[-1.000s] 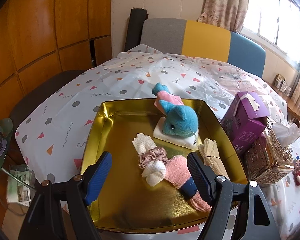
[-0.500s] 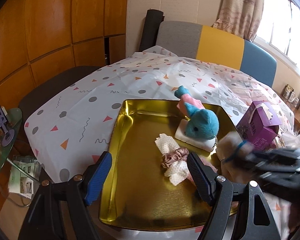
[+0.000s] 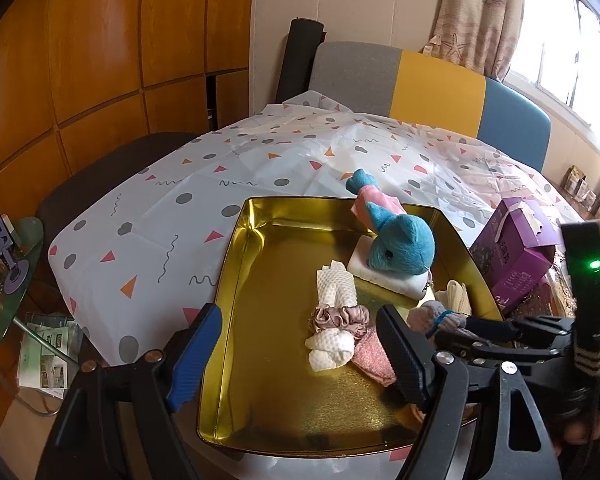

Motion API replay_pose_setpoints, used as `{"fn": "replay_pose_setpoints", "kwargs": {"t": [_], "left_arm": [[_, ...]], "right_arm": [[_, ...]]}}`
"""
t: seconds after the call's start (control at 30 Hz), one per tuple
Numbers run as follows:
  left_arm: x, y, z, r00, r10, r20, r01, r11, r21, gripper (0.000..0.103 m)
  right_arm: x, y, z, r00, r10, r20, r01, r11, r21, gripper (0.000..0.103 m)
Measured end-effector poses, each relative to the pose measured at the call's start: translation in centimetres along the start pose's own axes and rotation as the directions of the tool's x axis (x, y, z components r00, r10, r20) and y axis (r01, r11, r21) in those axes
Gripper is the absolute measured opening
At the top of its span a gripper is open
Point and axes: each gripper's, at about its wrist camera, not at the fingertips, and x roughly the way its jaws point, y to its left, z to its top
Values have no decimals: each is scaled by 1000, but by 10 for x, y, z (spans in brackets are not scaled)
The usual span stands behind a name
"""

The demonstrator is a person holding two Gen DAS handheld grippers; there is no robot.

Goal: Organize soft objects
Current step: 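Carry the gray knit glove into the gold tray and open the right gripper, then move both grippers back toward the remaining pile of soft items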

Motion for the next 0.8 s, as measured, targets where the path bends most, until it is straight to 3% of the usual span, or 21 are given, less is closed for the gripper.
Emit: {"fn": "replay_pose_setpoints", "kwargs": {"t": [0.13, 0.43, 0.8], "left_arm": [[-1, -1, 0, 1000, 2, 2, -2, 1000, 5, 81], [-7, -9, 0, 1000, 2, 15, -3, 999, 36, 81], [-15, -23, 1, 999, 3, 36, -6, 996, 84, 81]], "right_arm": [[-14, 1, -1, 999, -13, 48, 13, 1000, 11, 47], [-59, -2, -2, 983, -71, 169, 71, 997, 5, 48], [-144, -36, -10, 922, -141, 362, 139, 990, 30, 48]]}}
